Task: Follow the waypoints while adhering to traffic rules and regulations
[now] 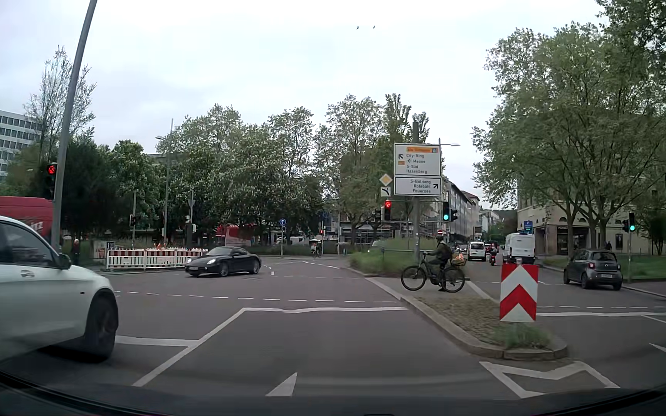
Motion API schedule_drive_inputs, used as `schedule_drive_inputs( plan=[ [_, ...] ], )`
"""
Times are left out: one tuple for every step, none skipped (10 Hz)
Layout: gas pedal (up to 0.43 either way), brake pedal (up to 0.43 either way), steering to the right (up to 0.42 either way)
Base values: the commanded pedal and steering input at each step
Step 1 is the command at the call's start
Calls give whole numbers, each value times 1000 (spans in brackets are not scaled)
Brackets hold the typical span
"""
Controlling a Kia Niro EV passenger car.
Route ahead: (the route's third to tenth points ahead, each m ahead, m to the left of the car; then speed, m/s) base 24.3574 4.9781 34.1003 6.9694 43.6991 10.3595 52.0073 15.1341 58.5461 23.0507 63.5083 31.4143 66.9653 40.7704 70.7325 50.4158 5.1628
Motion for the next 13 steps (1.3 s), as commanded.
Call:
schedule_drive_inputs(
  plan=[
    [0, 232, -57],
    [0, 238, -57],
    [0, 238, -53],
    [0, 244, -48],
    [0, 244, -40],
    [0, 250, -30],
    [0, 250, -23],
    [0, 250, -17],
    [0, 250, -15],
    [0, 250, -15],
    [0, 256, -14],
    [0, 250, -15],
    [0, 232, -15]
  ],
)
